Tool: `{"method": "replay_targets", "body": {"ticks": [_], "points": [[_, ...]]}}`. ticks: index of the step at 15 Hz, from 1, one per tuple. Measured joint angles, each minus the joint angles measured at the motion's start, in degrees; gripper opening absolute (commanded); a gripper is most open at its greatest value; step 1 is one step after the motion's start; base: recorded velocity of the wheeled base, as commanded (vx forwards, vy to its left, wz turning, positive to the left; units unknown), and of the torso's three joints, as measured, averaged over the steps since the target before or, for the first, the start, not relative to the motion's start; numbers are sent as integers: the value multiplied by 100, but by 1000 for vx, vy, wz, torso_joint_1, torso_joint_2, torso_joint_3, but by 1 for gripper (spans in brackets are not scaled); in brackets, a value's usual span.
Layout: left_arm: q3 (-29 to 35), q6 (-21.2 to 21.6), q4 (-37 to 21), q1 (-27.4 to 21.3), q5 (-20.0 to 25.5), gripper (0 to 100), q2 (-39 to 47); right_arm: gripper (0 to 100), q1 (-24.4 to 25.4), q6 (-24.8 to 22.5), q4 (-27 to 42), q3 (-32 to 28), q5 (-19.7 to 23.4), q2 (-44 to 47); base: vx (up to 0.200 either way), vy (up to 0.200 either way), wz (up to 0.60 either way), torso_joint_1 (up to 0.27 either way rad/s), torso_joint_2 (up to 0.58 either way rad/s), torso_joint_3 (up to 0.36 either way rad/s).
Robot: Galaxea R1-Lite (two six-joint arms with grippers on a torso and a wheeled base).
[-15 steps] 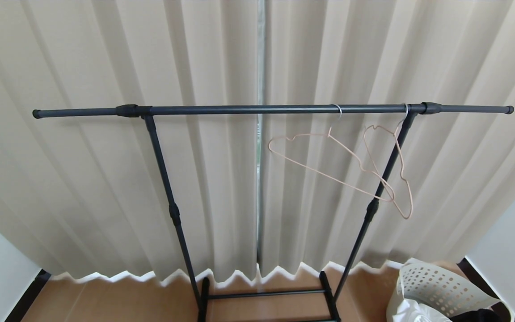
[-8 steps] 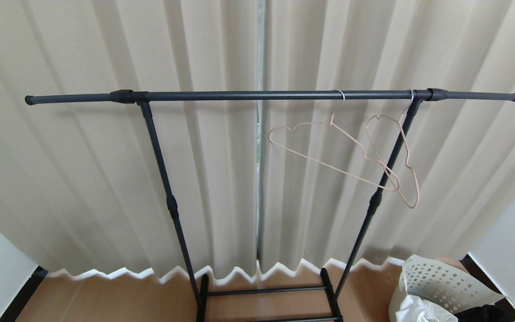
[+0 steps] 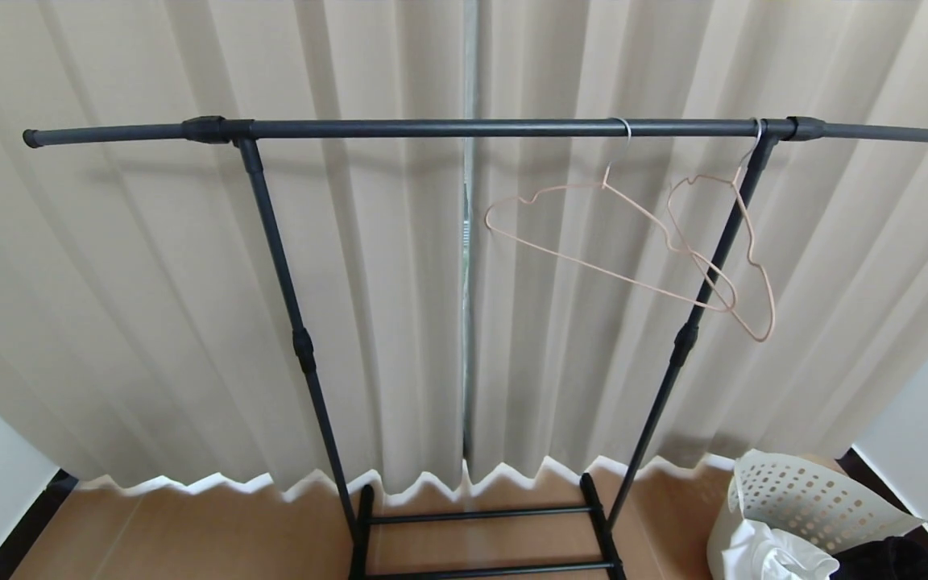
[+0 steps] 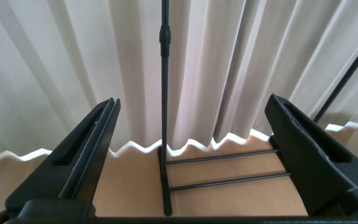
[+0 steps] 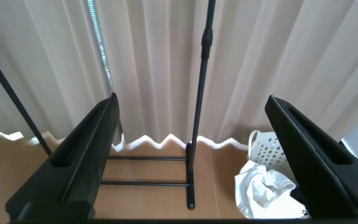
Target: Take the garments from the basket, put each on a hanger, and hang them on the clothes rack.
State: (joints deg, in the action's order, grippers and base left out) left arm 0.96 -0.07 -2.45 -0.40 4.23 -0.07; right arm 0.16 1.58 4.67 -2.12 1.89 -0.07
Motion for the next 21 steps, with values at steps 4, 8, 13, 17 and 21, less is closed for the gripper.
{"method": "replay_targets", "body": {"ticks": [4, 8, 13, 17, 21], "points": [[0, 0, -4, -4, 0, 100, 0, 100, 0, 0, 0, 0, 0, 0, 0, 0, 0, -206, 551, 340], [0, 2, 2, -4, 0, 100, 0, 100, -2, 7, 0, 0, 2, 0, 0, 0, 0, -182, 520, 333], [0, 0, 0, -4, 0, 100, 0, 100, -2, 0, -5, 1, 0, 0, 0, 0, -360, -153, 495, 343], [0, 2, 5, 0, 1, 100, 0, 100, 2, -24, 1, 1, 2, 0, 0, 0, -600, -49, 188, 134], [0, 0, -1, -4, 0, 100, 0, 100, 0, -17, -2, 1, -1, 0, 0, 0, -300, -4, 16, 10]]}}
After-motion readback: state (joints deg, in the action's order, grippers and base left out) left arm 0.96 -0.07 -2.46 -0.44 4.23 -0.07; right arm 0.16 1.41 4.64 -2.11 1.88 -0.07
